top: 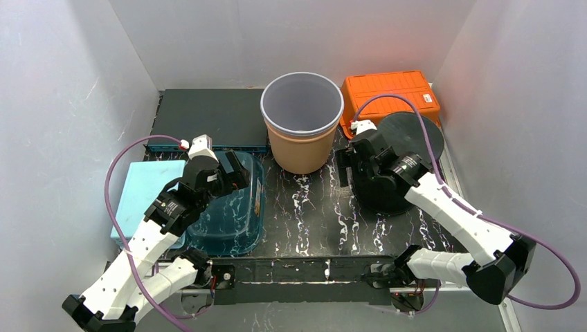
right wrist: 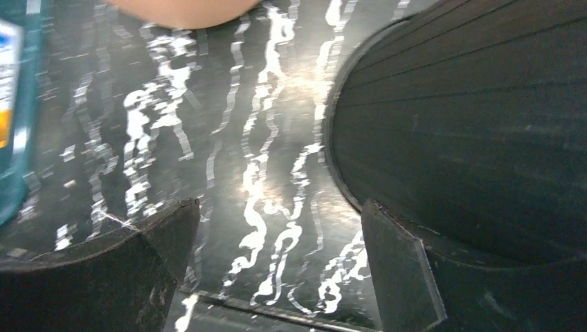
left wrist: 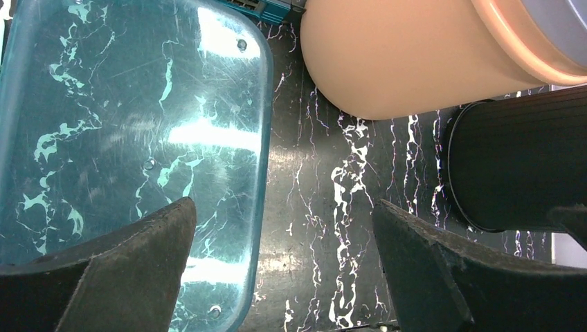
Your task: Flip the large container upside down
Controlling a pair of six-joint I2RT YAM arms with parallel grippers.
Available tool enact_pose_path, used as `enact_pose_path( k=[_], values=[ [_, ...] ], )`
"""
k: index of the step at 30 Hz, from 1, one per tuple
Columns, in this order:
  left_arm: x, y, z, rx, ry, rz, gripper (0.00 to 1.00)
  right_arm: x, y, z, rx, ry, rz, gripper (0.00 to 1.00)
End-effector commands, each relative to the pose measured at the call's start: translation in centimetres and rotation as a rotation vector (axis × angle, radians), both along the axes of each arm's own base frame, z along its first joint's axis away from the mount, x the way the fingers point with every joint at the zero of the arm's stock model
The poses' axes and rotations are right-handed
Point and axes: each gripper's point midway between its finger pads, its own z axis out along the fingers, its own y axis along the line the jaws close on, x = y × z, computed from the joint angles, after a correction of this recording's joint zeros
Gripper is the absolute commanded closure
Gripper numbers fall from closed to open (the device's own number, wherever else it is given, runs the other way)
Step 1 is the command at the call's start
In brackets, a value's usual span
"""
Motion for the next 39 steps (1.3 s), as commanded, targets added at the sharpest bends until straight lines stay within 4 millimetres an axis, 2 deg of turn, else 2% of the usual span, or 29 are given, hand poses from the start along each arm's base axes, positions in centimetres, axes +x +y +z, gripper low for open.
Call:
enact_pose_path(
  k=[1,7,9,11,14,17,21,24,25,28,31,34,39],
  values=[
    [0.2,0.1,1.0,-0.011,-0.018,0.005,0.03,3.0,-4.7,0.3,-0.245,-0.110,-0.181,0.05],
    [0.4,-0.6,1.0,-0.018,-0.007,-0.019,0.03,6.7,-5.1,1.0,-0.339,-0.151,-0.148,0.04],
    [0.4,-0.7,1.0,-0.019,-0.004,-0.023,0.03,7.9,-6.9,1.2,-0.375,-0.146,-0.204,0.03],
    [0.3,-0.6,1.1,-0.018,-0.002,-0.021,0.03,8.5,-8.6,1.4,-0.378,-0.120,-0.250,0.03],
    [0.2,-0.5,0.9,-0.019,-0.003,-0.019,0.03,8.7,-8.5,1.6,-0.332,-0.123,-0.230,0.03],
    [0.2,-0.5,0.9,-0.016,0.000,-0.025,0.03,7.9,-6.0,1.9,-0.210,-0.101,-0.123,0.04],
    [0.4,-0.7,1.2,-0.018,-0.004,-0.025,0.03,4.7,-1.4,2.4,0.065,-0.042,0.038,0.06],
    [0.6,-0.9,1.6,-0.020,-0.006,-0.035,0.03,1.9,-0.7,2.5,0.181,-0.014,0.063,0.07],
    [0.6,-1.0,1.7,-0.019,-0.006,-0.037,0.03,1.2,-1.2,2.2,0.182,-0.001,0.034,0.08],
    [0.6,-1.0,1.8,-0.017,-0.005,-0.040,0.03,-0.2,-4.4,0.9,0.107,0.040,-0.126,0.08],
    [0.7,-1.2,1.7,-0.023,-0.005,-0.044,0.03,-1.1,-7.7,0.5,0.021,0.049,-0.290,0.09],
    [0.8,-1.5,1.7,-0.032,-0.002,-0.051,0.03,-1.6,-9.9,0.9,-0.010,0.024,-0.426,0.09],
    [0.9,-1.5,1.9,-0.037,-0.005,-0.050,0.03,-2.0,-12.1,2.2,-0.036,-0.052,-0.513,0.09]
  ],
)
